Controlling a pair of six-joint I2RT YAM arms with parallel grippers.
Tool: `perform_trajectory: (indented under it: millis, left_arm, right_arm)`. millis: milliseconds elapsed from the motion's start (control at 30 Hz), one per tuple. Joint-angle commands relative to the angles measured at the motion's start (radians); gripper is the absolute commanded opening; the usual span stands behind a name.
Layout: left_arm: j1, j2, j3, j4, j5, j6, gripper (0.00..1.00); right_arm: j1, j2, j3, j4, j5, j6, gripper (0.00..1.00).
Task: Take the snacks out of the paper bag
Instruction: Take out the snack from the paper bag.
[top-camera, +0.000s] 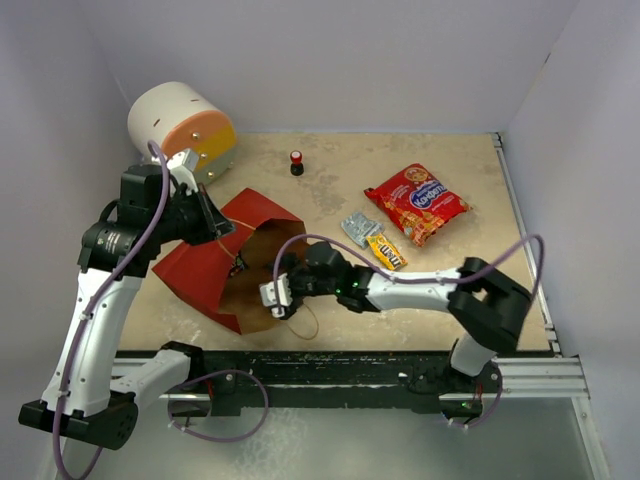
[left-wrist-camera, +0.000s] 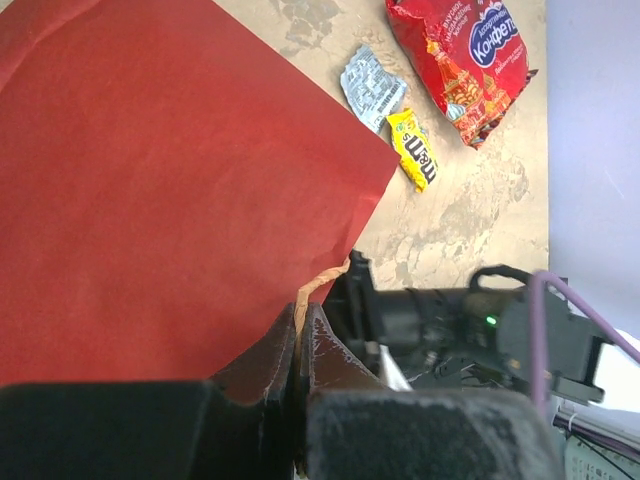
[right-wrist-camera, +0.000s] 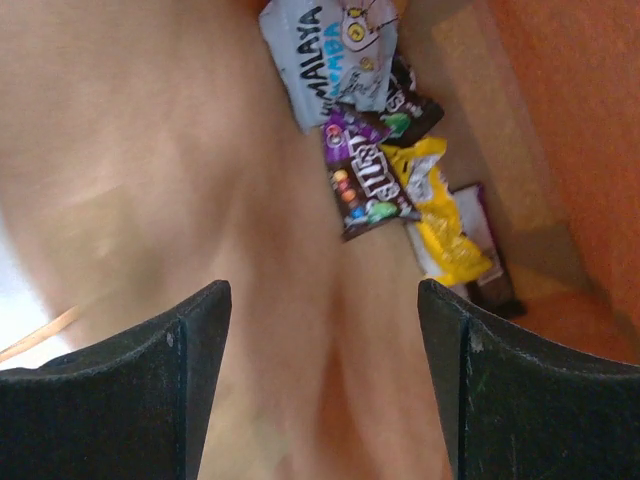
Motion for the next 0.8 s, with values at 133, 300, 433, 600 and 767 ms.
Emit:
perform_trajectory:
  millis: [133, 300, 433, 600, 767]
  left_arm:
    - [-0.002, -0.019, 0.061, -0.031, -0.013, 0.023, 0.0]
    - [-0.002, -0.014, 0.081, -0.032, 0.011, 0.022, 0.0]
    - [-0.002, -0.002, 0.105, -0.043, 0.035, 0.035, 0.0]
    - [-0.002, 0.001, 0.104, -0.049, 0.057, 0.043, 0.0]
    - [-0.002, -0.011, 0.095, -0.055, 0.072, 0.045, 0.0]
  right_arm:
    - [0.0, 0.293, 0.284, 0.12, -0.057, -0.262, 0.77]
    - [-0.002, 0.451, 0.407, 0.146, -0.05, -0.263, 0.78]
    - [-0.004, 0.536, 0.48, 0.141, -0.061, -0.25, 0.8]
    - [-0.003, 0.631, 0.567, 0.148, 0.005, -0.243, 0.81]
    - [-0.01, 0.711, 0.636, 0.176, 0.084, -0.242, 0.8]
